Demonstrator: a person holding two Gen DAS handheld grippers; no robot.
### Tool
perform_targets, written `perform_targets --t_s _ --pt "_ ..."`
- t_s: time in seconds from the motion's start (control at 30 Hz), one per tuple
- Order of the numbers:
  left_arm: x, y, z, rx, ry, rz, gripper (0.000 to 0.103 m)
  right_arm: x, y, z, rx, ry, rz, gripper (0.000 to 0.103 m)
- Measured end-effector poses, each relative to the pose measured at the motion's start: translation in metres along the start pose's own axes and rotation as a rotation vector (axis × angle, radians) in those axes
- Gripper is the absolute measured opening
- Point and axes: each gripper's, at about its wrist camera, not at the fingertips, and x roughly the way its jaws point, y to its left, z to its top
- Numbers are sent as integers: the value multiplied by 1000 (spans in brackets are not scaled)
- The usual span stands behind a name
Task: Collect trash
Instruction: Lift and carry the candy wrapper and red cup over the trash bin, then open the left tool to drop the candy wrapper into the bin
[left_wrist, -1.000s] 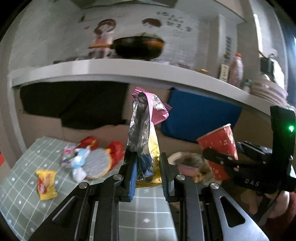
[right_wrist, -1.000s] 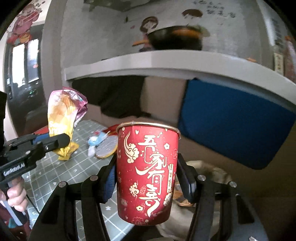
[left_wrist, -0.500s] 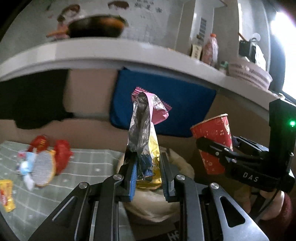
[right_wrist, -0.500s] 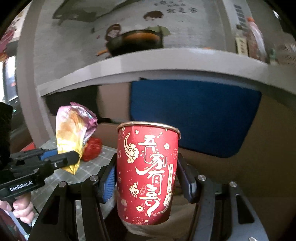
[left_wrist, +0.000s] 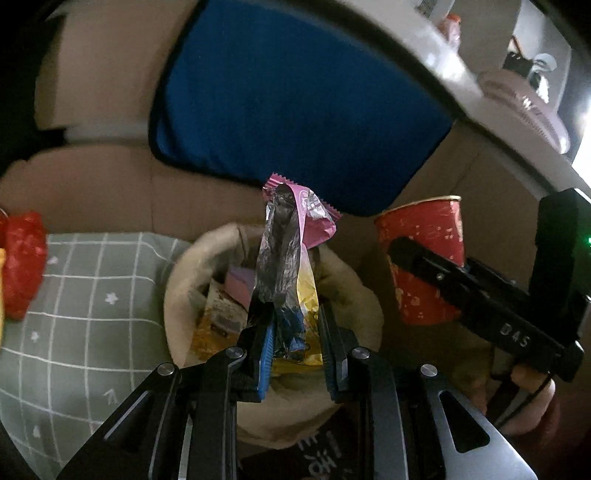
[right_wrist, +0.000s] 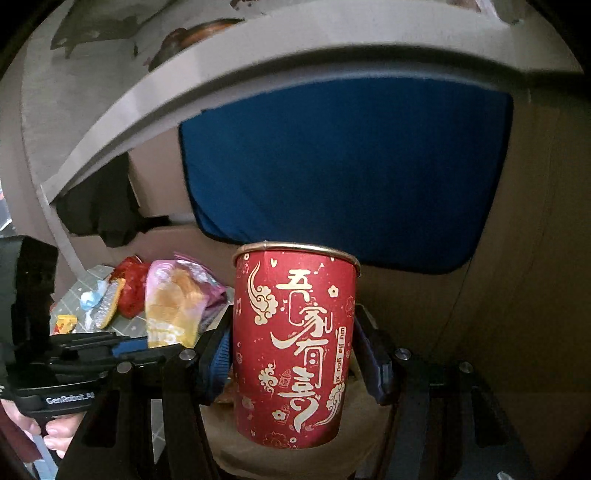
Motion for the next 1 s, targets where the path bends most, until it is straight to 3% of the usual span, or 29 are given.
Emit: perform_targets --t_s 0.2,0.47,0.57,0.67,0.83,1.0 --pt "54 12 0 -65 180 -21 23 17 -6 -1 11 22 -9 56" --pt "95 20 -2 -116 280 -20 24 31 -21 3 45 28 -35 56" --pt "93 18 1 -97 259 -52 28 36 -25 1 61 38 -28 56" --pt "75 17 2 -83 208 -104 42 43 -23 -4 55 58 -22 56" --pt "36 20 -1 -43 138 -52 53 65 -14 -13 63 104 17 57" --pt "-8 31 -12 -37 17 63 56 101 4 -22 59 208 89 57"
